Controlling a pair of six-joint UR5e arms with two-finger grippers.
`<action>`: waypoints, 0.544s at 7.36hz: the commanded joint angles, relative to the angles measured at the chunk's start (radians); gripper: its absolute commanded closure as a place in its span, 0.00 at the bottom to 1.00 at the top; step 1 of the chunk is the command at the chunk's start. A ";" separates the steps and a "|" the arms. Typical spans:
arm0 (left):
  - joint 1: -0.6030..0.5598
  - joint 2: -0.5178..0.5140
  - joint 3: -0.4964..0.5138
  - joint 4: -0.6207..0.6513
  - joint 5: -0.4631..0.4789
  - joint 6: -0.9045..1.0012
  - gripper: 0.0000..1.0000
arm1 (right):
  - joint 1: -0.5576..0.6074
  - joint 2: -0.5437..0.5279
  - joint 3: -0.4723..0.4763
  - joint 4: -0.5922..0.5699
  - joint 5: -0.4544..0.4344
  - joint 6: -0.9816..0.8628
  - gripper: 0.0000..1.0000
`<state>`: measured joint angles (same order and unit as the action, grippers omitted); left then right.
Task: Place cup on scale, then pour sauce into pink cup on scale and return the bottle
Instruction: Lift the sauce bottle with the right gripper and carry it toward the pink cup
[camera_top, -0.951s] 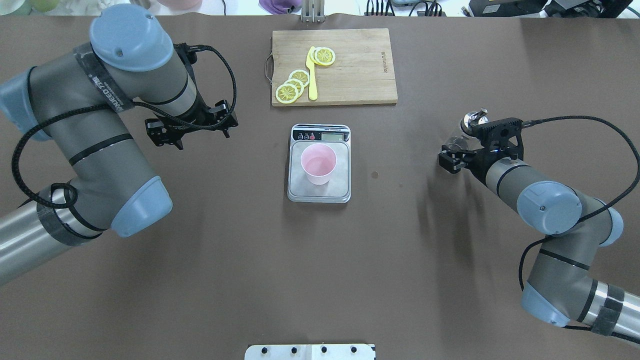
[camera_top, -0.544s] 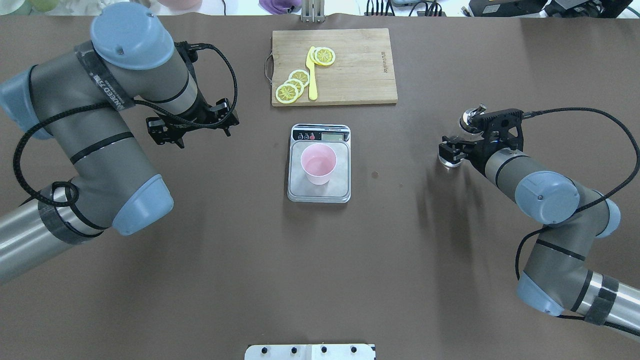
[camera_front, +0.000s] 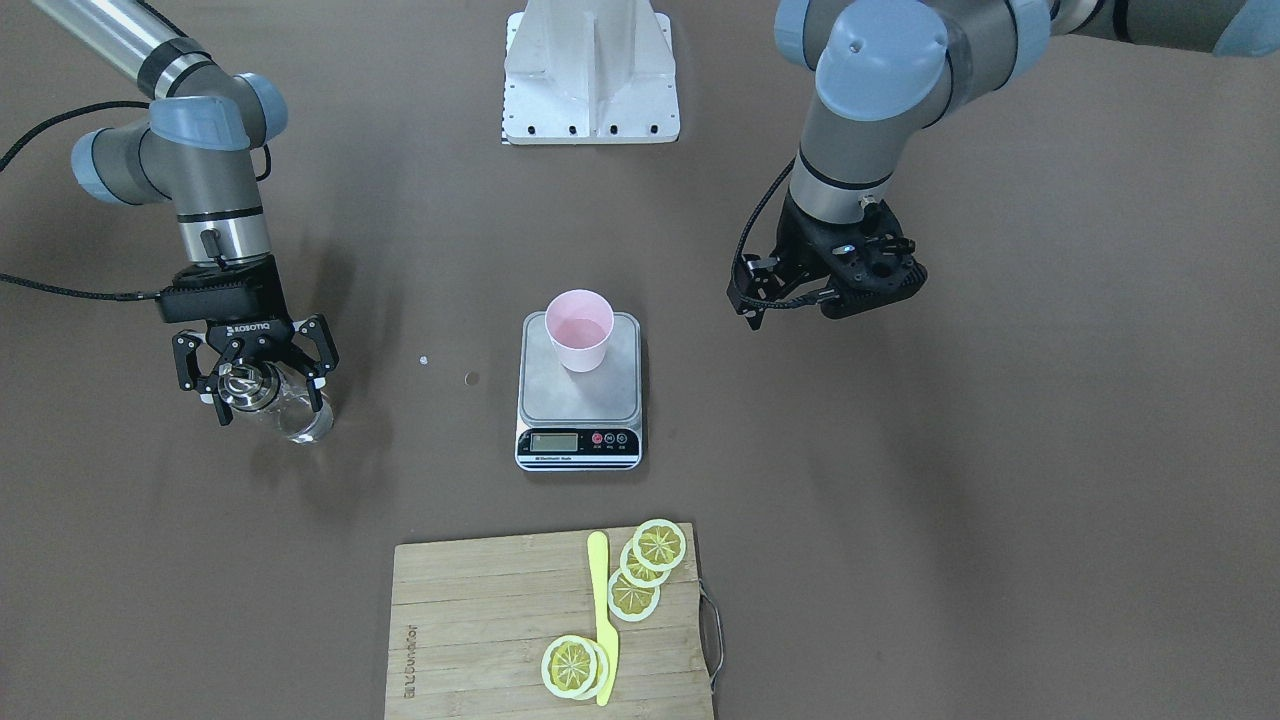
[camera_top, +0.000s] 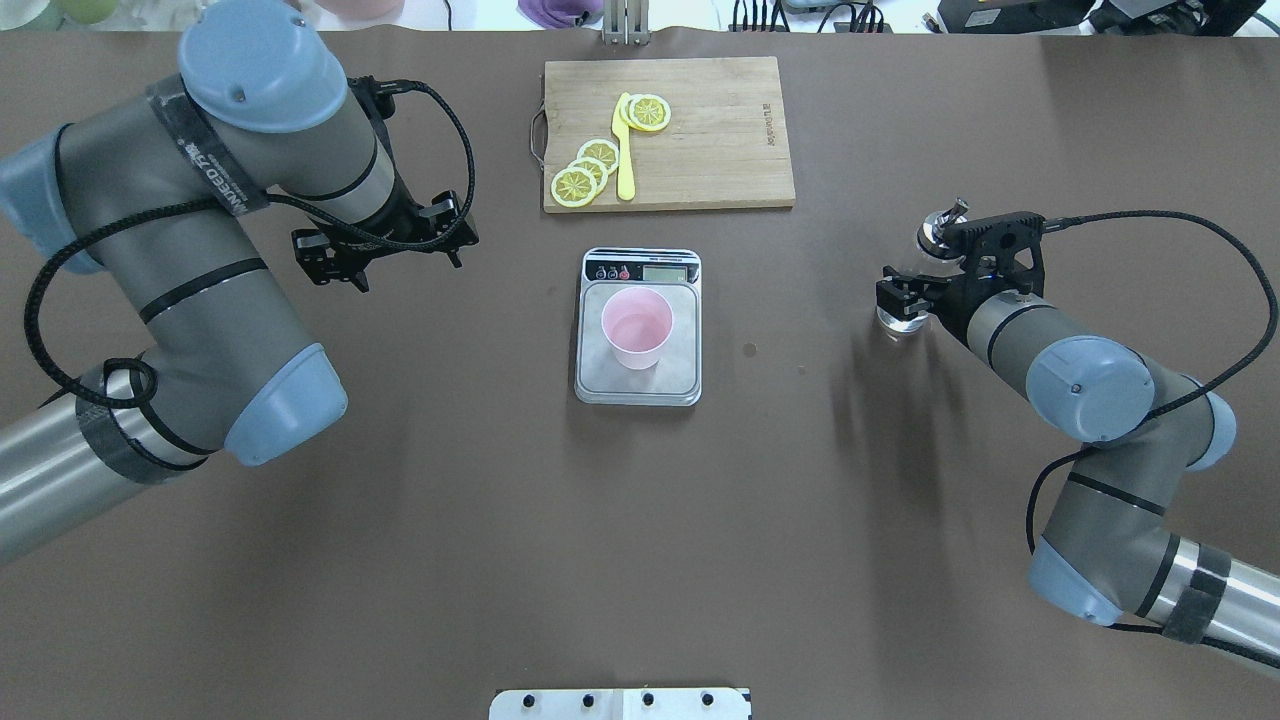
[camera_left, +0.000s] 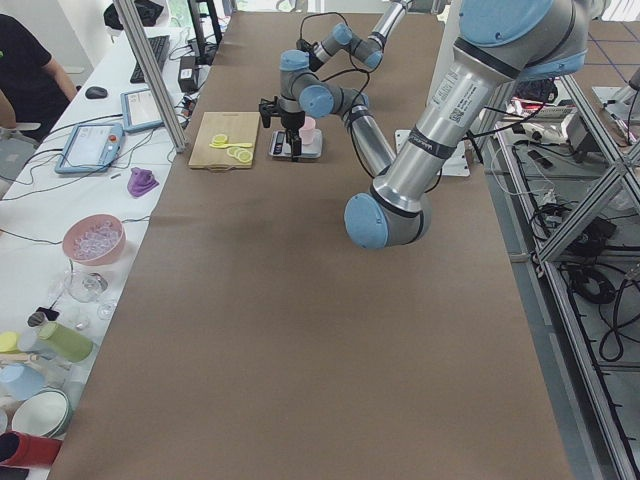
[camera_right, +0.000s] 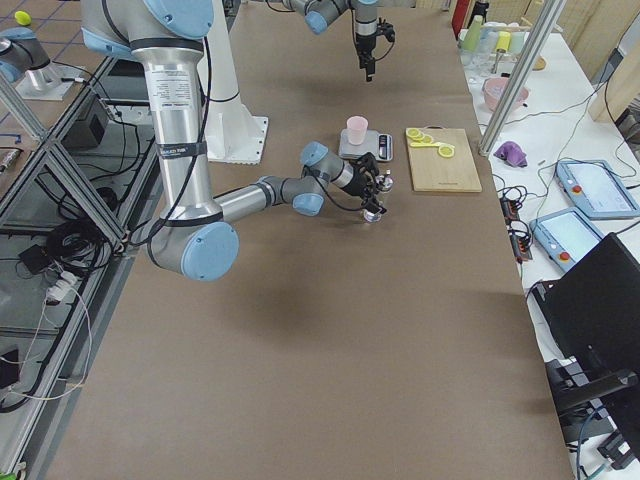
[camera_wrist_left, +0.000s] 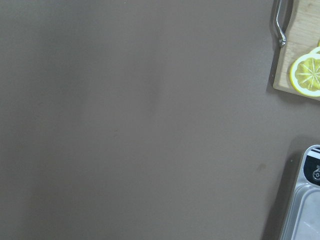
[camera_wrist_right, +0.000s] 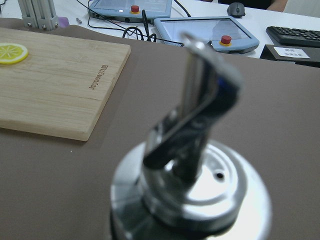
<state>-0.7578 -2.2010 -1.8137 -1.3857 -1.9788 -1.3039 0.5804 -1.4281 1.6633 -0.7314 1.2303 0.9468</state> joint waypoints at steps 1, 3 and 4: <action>-0.002 0.001 0.001 0.001 0.000 0.000 0.01 | -0.004 0.001 0.001 0.001 0.000 0.006 0.47; -0.002 0.001 -0.001 0.001 -0.002 -0.002 0.01 | -0.005 0.001 0.015 0.001 -0.002 0.006 1.00; -0.002 0.001 -0.001 0.001 -0.002 -0.002 0.01 | 0.004 0.001 0.033 -0.002 0.000 0.003 1.00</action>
<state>-0.7592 -2.1998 -1.8140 -1.3852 -1.9802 -1.3049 0.5780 -1.4266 1.6788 -0.7308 1.2296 0.9518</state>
